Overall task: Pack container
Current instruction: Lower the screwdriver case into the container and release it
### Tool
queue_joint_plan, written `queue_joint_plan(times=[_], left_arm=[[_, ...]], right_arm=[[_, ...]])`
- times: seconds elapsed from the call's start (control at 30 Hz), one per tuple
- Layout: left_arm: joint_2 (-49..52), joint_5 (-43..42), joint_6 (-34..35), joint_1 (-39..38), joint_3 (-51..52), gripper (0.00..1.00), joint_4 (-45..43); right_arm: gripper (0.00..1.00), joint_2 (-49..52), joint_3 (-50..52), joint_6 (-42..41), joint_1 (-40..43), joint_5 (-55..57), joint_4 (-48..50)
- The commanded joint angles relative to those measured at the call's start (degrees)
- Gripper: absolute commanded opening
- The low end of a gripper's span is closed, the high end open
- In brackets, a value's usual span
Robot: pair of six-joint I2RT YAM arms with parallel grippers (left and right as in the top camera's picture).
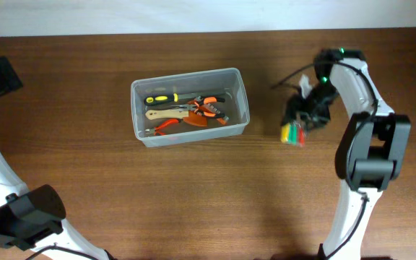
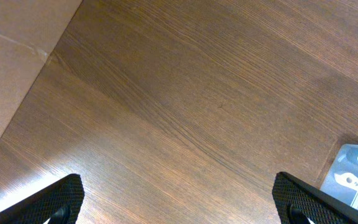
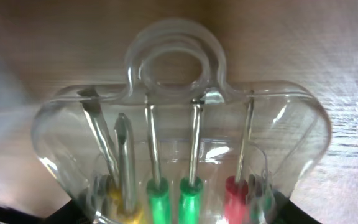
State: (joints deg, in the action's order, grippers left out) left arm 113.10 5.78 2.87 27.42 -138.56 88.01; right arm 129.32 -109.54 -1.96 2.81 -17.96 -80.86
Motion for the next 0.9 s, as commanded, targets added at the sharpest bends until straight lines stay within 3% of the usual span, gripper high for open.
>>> queue_joint_plan(times=[0.0, 0.13, 0.23, 0.4, 0.63, 0.87], left_arm=[[-0.5, -0.4, 0.8, 0.1, -0.1, 0.99, -0.1], [-0.5, -0.4, 0.8, 0.1, -0.1, 0.99, -0.1], [-0.5, -0.4, 0.8, 0.1, -0.1, 0.99, -0.1], [-0.5, -0.4, 0.8, 0.1, -0.1, 0.99, -0.1], [-0.5, -0.4, 0.8, 0.1, -0.1, 0.99, -0.1], [-0.5, -0.4, 0.8, 0.1, -0.1, 0.99, -0.1]], right_arm=[[0.14, -10.6, -9.3, -1.8, -6.8, -2.4, -0.4], [0.13, -13.6, -17.2, -1.7, -14.2, 2.6, 0.1], [0.04, -13.8, -20.9, 0.3, -21.1, 8.7, 3.7], [0.04, -11.0, -20.8, 18.5, -31.5, 9.7, 13.3], [0.04, -2.6, -20.7, 42.9, -37.4, 9.6, 21.0], [0.05, 5.6, -20.7, 44.2, -36.8, 9.6, 23.7]])
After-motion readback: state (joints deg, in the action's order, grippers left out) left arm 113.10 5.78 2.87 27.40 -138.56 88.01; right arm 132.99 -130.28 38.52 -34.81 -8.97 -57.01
